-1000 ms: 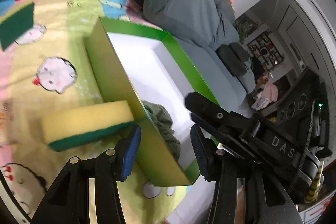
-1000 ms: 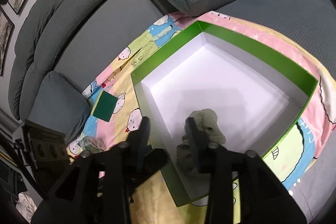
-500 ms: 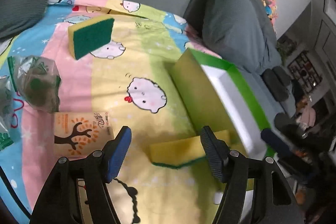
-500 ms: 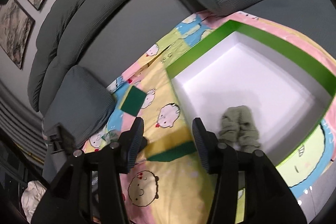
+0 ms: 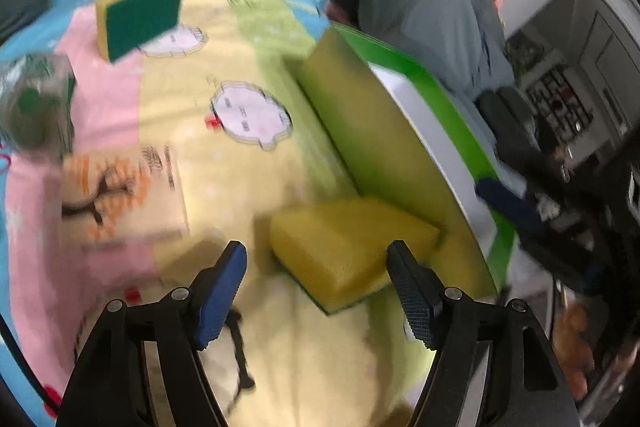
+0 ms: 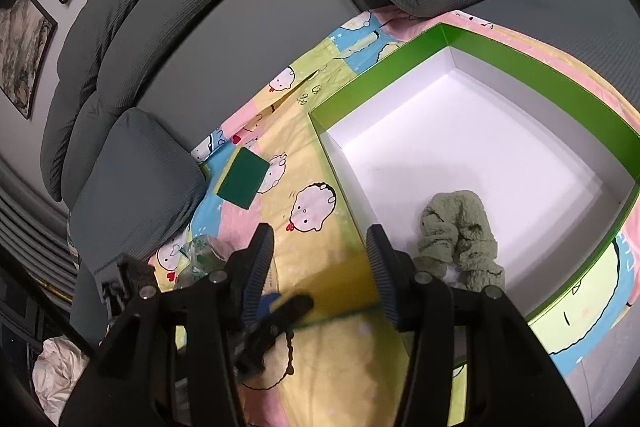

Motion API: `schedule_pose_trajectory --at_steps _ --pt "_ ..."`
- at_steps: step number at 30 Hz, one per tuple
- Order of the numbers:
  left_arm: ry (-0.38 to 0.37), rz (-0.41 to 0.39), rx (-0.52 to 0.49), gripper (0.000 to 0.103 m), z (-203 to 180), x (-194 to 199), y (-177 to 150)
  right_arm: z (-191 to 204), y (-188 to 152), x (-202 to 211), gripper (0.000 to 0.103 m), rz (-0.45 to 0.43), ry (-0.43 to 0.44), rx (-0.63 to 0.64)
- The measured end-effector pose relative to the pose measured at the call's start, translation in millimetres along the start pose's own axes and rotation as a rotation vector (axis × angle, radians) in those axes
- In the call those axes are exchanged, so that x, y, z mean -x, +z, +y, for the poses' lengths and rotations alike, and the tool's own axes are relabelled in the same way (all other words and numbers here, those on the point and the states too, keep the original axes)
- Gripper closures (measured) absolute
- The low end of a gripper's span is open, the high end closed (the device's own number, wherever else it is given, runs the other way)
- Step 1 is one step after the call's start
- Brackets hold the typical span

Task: Organize objects
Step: 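Move the left gripper to the yellow sponge and grasp it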

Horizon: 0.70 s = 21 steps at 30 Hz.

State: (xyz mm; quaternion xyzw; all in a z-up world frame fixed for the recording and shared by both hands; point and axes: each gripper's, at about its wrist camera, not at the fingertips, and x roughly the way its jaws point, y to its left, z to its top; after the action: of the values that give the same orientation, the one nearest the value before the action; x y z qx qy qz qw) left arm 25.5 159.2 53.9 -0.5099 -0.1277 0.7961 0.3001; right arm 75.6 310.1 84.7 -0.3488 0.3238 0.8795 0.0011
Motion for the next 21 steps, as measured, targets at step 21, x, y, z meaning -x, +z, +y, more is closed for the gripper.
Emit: schedule_pose_trajectory --at_steps 21 --pt "-0.054 0.021 0.174 0.03 8.5 2.5 -0.9 -1.9 -2.4 9.7 0.055 -0.03 -0.008 -0.018"
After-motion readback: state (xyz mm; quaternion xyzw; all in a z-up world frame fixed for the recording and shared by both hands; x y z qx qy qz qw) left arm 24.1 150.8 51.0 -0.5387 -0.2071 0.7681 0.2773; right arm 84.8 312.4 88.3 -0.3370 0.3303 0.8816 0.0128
